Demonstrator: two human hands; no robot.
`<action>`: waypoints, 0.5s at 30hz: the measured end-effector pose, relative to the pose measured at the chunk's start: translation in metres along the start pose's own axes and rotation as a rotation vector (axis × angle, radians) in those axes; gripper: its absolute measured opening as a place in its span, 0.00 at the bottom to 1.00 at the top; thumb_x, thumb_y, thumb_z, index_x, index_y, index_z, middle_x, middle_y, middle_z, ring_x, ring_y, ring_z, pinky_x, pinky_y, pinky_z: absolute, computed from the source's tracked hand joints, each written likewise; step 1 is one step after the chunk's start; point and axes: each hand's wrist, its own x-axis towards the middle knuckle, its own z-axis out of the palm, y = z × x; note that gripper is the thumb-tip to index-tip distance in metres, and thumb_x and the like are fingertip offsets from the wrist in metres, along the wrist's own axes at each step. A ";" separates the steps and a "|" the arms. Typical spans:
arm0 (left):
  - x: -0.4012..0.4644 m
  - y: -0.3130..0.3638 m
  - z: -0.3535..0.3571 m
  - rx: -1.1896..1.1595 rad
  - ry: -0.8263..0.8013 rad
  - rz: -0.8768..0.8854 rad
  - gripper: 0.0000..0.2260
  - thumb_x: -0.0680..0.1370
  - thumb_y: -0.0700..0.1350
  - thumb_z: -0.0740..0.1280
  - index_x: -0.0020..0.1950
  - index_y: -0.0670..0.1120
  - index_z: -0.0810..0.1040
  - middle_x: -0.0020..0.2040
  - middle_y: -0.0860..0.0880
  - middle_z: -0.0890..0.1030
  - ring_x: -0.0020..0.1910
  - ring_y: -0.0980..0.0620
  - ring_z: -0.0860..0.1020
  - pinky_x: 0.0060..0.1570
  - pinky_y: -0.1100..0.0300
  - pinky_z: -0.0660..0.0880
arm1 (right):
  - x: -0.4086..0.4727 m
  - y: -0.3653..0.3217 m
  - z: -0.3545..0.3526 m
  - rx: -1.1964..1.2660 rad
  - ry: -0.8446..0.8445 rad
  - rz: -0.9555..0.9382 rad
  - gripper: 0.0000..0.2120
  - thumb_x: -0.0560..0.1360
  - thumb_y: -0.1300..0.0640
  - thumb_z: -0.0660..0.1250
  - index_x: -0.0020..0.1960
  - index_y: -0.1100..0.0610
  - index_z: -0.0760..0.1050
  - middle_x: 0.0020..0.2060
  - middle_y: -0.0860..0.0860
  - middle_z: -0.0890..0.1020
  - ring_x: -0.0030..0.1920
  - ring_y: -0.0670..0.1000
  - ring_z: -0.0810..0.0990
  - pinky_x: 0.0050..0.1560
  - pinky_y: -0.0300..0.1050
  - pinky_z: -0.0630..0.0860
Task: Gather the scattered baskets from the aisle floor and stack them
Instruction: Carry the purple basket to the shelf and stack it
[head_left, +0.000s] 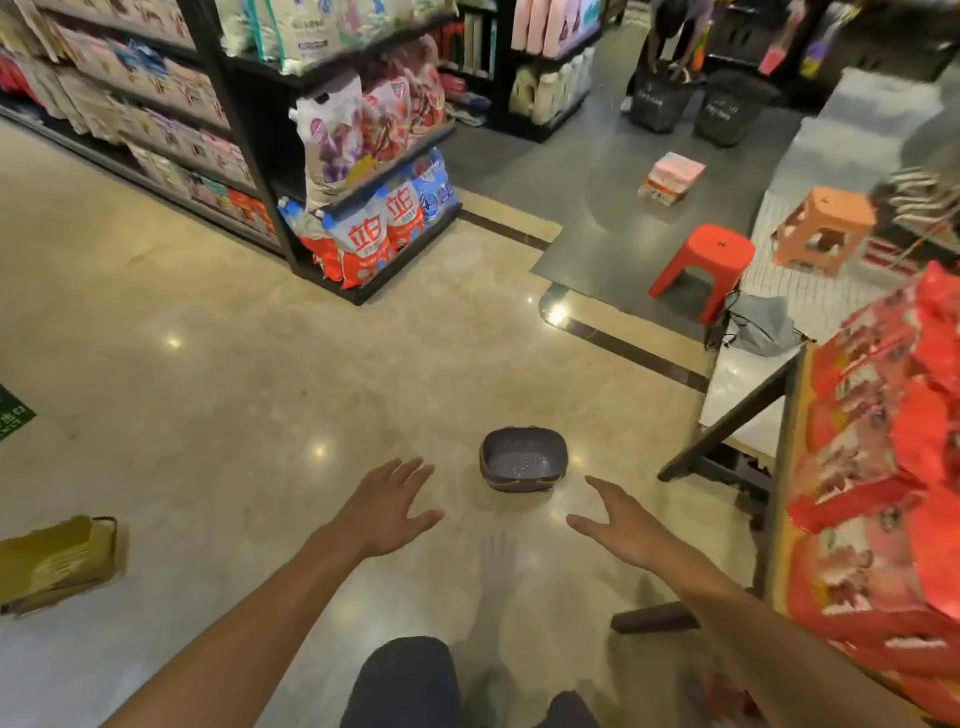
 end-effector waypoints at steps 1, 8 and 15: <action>0.017 0.001 -0.004 -0.003 -0.017 0.013 0.34 0.82 0.66 0.53 0.84 0.52 0.50 0.84 0.50 0.49 0.83 0.48 0.48 0.80 0.52 0.47 | 0.011 0.001 -0.006 0.005 0.003 0.015 0.42 0.76 0.32 0.65 0.82 0.49 0.55 0.80 0.49 0.61 0.78 0.52 0.62 0.74 0.46 0.61; 0.153 -0.011 -0.022 -0.010 -0.081 0.093 0.35 0.82 0.66 0.54 0.84 0.51 0.50 0.84 0.49 0.49 0.83 0.47 0.49 0.80 0.53 0.47 | 0.091 0.009 -0.043 0.040 -0.001 0.126 0.42 0.77 0.36 0.67 0.83 0.51 0.52 0.81 0.50 0.58 0.79 0.52 0.60 0.77 0.48 0.59; 0.261 -0.038 -0.029 0.037 -0.170 0.115 0.35 0.82 0.66 0.53 0.84 0.50 0.50 0.84 0.48 0.49 0.83 0.46 0.49 0.80 0.52 0.47 | 0.163 0.015 -0.071 0.041 -0.010 0.248 0.42 0.77 0.38 0.69 0.82 0.51 0.53 0.80 0.49 0.60 0.78 0.53 0.62 0.76 0.51 0.62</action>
